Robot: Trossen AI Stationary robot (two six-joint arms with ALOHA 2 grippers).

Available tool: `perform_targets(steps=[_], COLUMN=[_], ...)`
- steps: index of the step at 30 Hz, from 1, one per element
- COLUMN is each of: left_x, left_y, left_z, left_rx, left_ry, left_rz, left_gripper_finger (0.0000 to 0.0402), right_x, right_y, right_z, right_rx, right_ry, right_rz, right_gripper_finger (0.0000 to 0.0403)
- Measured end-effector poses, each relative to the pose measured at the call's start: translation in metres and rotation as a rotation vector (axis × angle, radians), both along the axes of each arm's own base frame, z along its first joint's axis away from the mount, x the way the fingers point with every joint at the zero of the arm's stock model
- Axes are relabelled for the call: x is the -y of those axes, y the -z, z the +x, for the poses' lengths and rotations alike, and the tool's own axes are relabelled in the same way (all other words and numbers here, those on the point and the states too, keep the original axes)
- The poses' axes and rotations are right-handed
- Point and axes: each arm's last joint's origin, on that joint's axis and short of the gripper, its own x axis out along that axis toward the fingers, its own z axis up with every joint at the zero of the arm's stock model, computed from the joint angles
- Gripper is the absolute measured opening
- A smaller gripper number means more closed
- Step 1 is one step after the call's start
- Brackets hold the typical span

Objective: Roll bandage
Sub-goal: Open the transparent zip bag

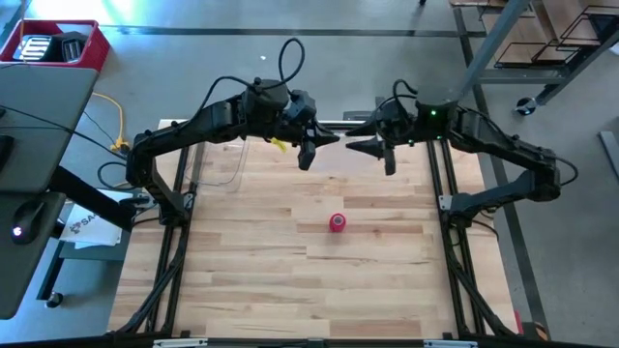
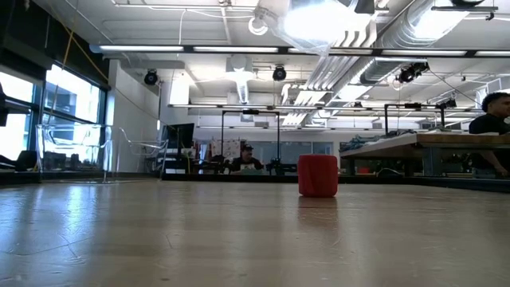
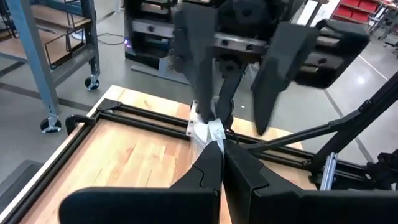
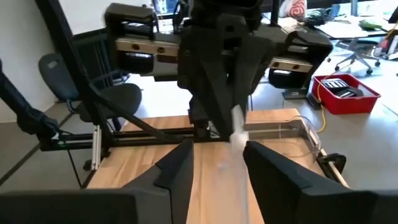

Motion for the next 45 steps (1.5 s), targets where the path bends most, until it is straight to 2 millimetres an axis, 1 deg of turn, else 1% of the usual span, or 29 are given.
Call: perform_targets(steps=[4, 7, 9, 12, 18, 19, 23, 29, 32, 36, 45], left_x=[0.001, 0.003, 0.005, 0.005, 0.005, 0.005, 0.005, 0.006, 0.006, 0.007, 0.006], left_y=[0.0, 0.0, 0.0, 0.0, 0.0, 0.0, 0.001, -0.003, -0.003, -0.004, -0.004], left_z=[0.0, 0.001, 0.001, 0.001, 0.001, 0.001, -0.002, -0.01, -0.01, -0.012, -0.012], left_rx=[0.002, 0.004, 0.004, 0.003, -0.003, -0.006, -0.03, -0.035, -0.039, -0.043, -0.041], left_ry=[0.002, 0.008, 0.013, 0.014, 0.011, 0.013, 0.002, 0.002, 0.003, -0.001, -0.011], left_rz=[0.0, 0.0, 0.001, 0.001, 0.002, 0.006, 0.017, 0.043, 0.042, 0.043, 0.05], left_gripper_finger=[0.0, 0.0, 0.0, 0.0, 0.0, 0.0, 0.0, 0.0, 0.0, 0.0, 0.0], right_x=[-0.001, -0.002, -0.002, -0.002, -0.002, -0.002, -0.003, -0.005, -0.006, -0.009, -0.017], right_y=[0.005, 0.004, 0.003, 0.004, 0.004, 0.003, 0.003, 0.005, 0.005, 0.004, 0.0], right_z=[0.011, 0.011, 0.011, 0.011, 0.011, 0.01, 0.006, -0.008, -0.014, -0.026, -0.059], right_rx=[-0.004, 0.0, 0.005, 0.0, -0.002, 0.0, -0.011, -0.094, -0.112, -0.137, -0.196], right_ry=[0.014, 0.024, 0.026, 0.025, 0.032, 0.036, 0.063, 0.114, 0.123, 0.133, 0.158], right_rz=[-0.006, -0.016, -0.015, -0.011, -0.012, -0.014, 0.021, 0.036, 0.036, 0.04, 0.042], right_gripper_finger=[0.0142, 0.0137, 0.0126, 0.0098, 0.002, 0.0013, 0.0019, 0.001, 0.0013, 0.0021, 0.0019])
